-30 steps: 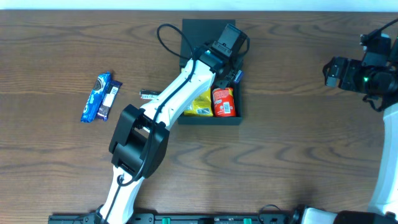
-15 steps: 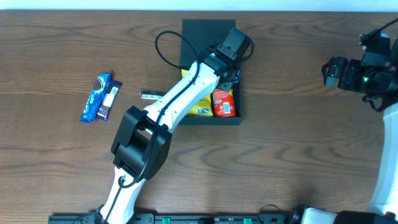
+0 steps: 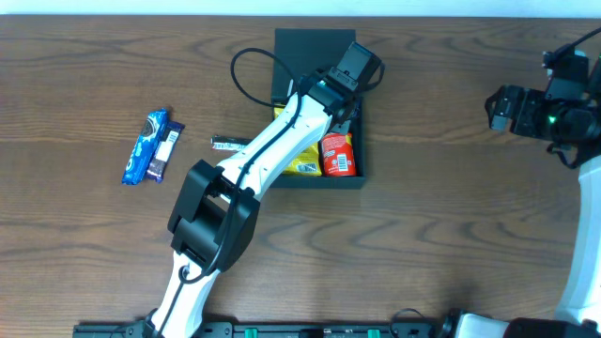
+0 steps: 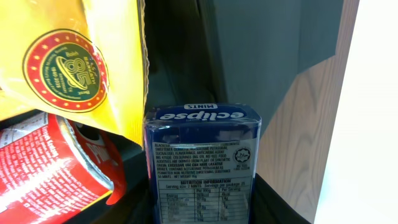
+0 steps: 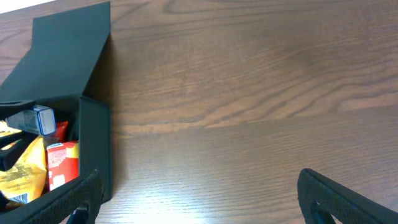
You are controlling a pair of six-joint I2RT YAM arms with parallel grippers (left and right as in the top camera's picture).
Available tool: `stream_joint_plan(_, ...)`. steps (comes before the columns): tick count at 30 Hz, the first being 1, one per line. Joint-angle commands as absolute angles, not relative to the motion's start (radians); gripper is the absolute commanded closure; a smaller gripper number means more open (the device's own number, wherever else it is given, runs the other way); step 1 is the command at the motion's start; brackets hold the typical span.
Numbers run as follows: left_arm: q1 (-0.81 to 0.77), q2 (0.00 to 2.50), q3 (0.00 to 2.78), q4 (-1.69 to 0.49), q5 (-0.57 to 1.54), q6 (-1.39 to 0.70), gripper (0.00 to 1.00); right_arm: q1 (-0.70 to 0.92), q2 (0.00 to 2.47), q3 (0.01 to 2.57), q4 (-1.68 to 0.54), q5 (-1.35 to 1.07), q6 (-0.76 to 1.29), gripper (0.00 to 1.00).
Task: Pack container
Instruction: 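Carry the Eclipse box into the black box and lower it, then release the mints and move the left gripper to the Oreo pack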
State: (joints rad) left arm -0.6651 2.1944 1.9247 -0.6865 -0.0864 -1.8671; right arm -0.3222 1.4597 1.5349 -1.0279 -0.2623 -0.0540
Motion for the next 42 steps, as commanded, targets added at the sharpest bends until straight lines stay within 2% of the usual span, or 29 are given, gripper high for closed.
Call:
stream_joint_plan(1,-0.67,2.236,1.946,-0.678,-0.095,-1.89,0.94,-0.329,1.459,1.528,-1.031,-0.274,-0.038,0.01)
stream_joint_plan(12,-0.668,2.257,1.946,-0.64,-0.077,-1.892,0.94,-0.329,1.459,1.528,-1.037,-0.274,-0.038,0.01)
stream_joint_plan(13,-0.668,2.257,1.946,-0.636,-0.077,-1.892,0.85,-0.329,1.459,1.528,-1.036,-0.274,-0.038,0.01)
stream_joint_plan(15,-0.668,2.257,1.946,-0.623,-0.076,-1.872,0.58,-0.329,1.459,1.528,-1.036,-0.274,-0.038,0.01)
stream_joint_plan(18,-0.668,2.257,1.946,-0.593,-0.064,-1.82,0.04,-0.329,1.459,1.528,-1.036,-0.274,-0.038,0.01)
stream_joint_plan(27,-0.668,2.257,1.946,-0.55,-0.051,-1.763,0.04,-0.329,1.459,1.528,-1.037,-0.274,-0.038,0.01)
stream_joint_plan(37,-0.658,2.222,1.947,-0.442,-0.056,-1.457,0.04,-0.329,1.459,1.528,-1.036,-0.274,-0.038,0.01)
stream_joint_plan(39,-0.648,2.209,1.947,-0.446,-0.055,-1.342,0.0,-0.329,1.459,1.528,-1.036,-0.274,-0.038,0.01)
stream_joint_plan(42,-0.625,2.188,1.947,-0.47,-0.055,-1.112,0.27,-0.329,1.459,1.528,-1.036,-0.274,-0.038,0.01)
